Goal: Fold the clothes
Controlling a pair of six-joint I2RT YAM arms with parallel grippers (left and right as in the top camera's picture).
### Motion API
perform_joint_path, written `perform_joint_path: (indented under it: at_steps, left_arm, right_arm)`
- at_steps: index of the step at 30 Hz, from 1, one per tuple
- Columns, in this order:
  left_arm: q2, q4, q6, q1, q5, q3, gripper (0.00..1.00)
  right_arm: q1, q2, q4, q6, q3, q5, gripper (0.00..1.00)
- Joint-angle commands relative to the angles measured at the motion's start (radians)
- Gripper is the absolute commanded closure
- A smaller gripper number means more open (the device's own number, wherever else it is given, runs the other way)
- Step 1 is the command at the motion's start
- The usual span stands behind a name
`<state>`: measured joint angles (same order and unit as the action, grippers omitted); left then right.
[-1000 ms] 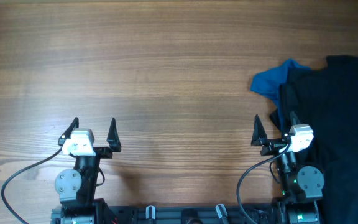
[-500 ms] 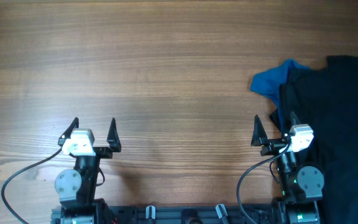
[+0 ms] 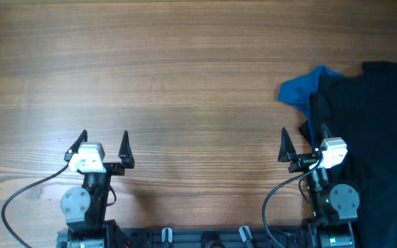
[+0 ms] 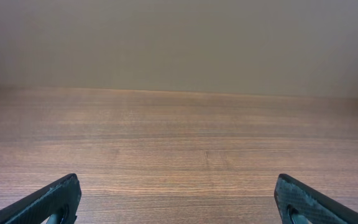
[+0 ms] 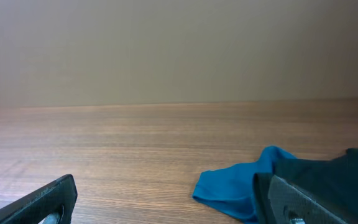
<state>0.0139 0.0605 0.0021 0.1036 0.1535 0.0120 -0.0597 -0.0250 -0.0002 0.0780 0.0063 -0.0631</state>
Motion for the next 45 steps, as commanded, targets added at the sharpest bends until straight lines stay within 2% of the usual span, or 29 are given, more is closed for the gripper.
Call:
perform_joint_path:
  at_steps: [1,5,7,9,11,16,20,22,26,30,33,35,39,43,45]
  left_arm:
    - [-0.002,0.001,-0.014,-0.003,0.024,-0.006,0.0]
    - [0.022,-0.002,-0.018,-0.003,0.028,-0.006,0.0]
    - [0.029,-0.042,-0.018,-0.003,0.091,-0.004,0.0]
    - [0.031,-0.099,-0.018,-0.003,0.134,0.037,0.0]
    - [0.041,-0.093,-0.018,-0.003,0.1,0.1,0.0]
    - [0.207,0.125,-0.018,-0.003,0.004,0.391,0.0]
    - [0.441,0.314,-0.018,-0.003,-0.052,0.663,0.0]
    - [0.632,0.462,-0.018,-0.003,-0.053,0.858,0.0]
    - [0.86,0.668,-0.018,-0.003,-0.047,1.086,0.0]
    - [1.022,0.826,-0.016,-0.003,-0.047,1.228,0.0]
    - [1.091,0.866,-0.022,-0.003,-0.024,1.26,0.0]
    - [1.106,0.872,-0.021,-0.003,0.014,1.26,0.0]
    - [1.131,0.876,-0.021,-0.003,0.021,1.26,0.0]
    - [1.143,0.898,-0.021,-0.003,0.033,1.26,0.0]
    - [1.143,0.906,-0.021,-0.003,0.033,1.26,0.0]
  right_arm:
    - [0.002,0.0,0.006,0.064,-0.001,-0.027,0.0]
    - [0.002,0.0,0.008,0.192,-0.001,-0.046,0.0]
    - [0.002,0.0,0.042,0.254,0.0,-0.125,0.0]
    - [0.002,0.0,0.095,0.265,0.014,-0.229,0.0]
    - [0.002,-0.001,0.11,0.264,0.05,-0.276,0.0]
    - [0.002,-0.092,0.049,0.245,0.211,-0.238,0.0]
    - [0.002,-0.304,-0.115,0.247,0.421,-0.169,0.0]
    - [0.002,-0.515,-0.249,0.245,0.605,-0.162,0.01]
    - [0.004,-0.816,-0.476,0.261,0.877,-0.161,0.0]
    - [0.023,-1.115,-0.764,0.185,1.194,-0.209,0.0]
    - [0.04,-1.316,-0.931,0.037,1.405,-0.196,0.0]
    - [0.048,-1.405,-0.961,-0.003,1.476,-0.196,0.0]
    - [0.051,-1.511,-0.961,-0.025,1.497,-0.145,0.0]
    - [0.101,-1.588,-1.016,0.19,1.497,0.097,0.0]
    - [0.141,-1.637,-1.041,0.257,1.495,0.142,0.0]
